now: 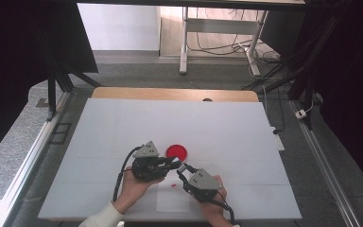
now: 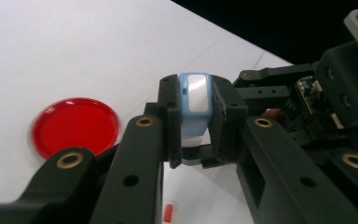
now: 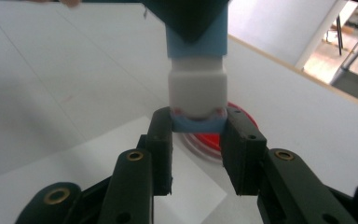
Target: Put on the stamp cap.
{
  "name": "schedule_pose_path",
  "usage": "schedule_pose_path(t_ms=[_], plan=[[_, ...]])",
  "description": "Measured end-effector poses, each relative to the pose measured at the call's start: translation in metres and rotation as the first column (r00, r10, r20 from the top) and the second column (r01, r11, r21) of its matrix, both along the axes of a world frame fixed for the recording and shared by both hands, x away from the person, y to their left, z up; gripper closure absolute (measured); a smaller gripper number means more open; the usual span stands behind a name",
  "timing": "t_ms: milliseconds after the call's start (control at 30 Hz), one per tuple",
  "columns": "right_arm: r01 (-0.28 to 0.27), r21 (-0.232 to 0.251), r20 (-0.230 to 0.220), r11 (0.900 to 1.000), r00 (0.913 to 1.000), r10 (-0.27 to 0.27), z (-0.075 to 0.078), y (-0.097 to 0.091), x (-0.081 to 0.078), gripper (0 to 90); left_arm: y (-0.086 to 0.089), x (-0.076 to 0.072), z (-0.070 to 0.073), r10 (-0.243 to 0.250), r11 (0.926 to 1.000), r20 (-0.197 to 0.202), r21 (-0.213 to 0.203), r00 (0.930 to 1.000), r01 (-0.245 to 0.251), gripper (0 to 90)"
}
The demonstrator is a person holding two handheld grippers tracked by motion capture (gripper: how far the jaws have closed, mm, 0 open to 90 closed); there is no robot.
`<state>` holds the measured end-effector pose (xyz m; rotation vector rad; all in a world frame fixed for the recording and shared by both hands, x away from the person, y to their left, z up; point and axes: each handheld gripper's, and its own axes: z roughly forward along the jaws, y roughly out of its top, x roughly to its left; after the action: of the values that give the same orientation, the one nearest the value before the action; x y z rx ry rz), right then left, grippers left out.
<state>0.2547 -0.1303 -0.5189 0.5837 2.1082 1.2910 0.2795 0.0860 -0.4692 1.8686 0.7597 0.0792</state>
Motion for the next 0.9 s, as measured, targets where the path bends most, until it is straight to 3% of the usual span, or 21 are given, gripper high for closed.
schedule_pose_path(t_ms=[267,433,633,900], plan=[[0.004,-0.015,0.005,0.9999,1.0,-0.004,0.0004,0.0003,-0.0002,65.1,-0.0009,0.0002,-0.0027,-0.002,1.0,-0.007,0.002,1.0,0.002,76.4],[-0.003,-0.046,0.006,0.999,1.0,0.003,0.0004,0.0015,-0.0007,65.2,-0.006,-0.0019,-0.0046,-0.002,0.9988,0.01,0.049,0.9999,0.002,76.5],[-0.009,-0.055,0.014,0.9984,0.9999,0.01,0.0017,0.0017,-0.0012,65.1,-0.0034,0.001,-0.0055,-0.014,0.9994,-0.023,0.03,0.9996,0.015,76.5],[-0.029,-0.063,-0.001,0.9976,0.9996,0.029,0.0,0.0003,0.0025,64.3,0.0005,0.0035,-0.0054,-0.012,0.9998,-0.029,0.017,0.9995,0.012,76.3]])
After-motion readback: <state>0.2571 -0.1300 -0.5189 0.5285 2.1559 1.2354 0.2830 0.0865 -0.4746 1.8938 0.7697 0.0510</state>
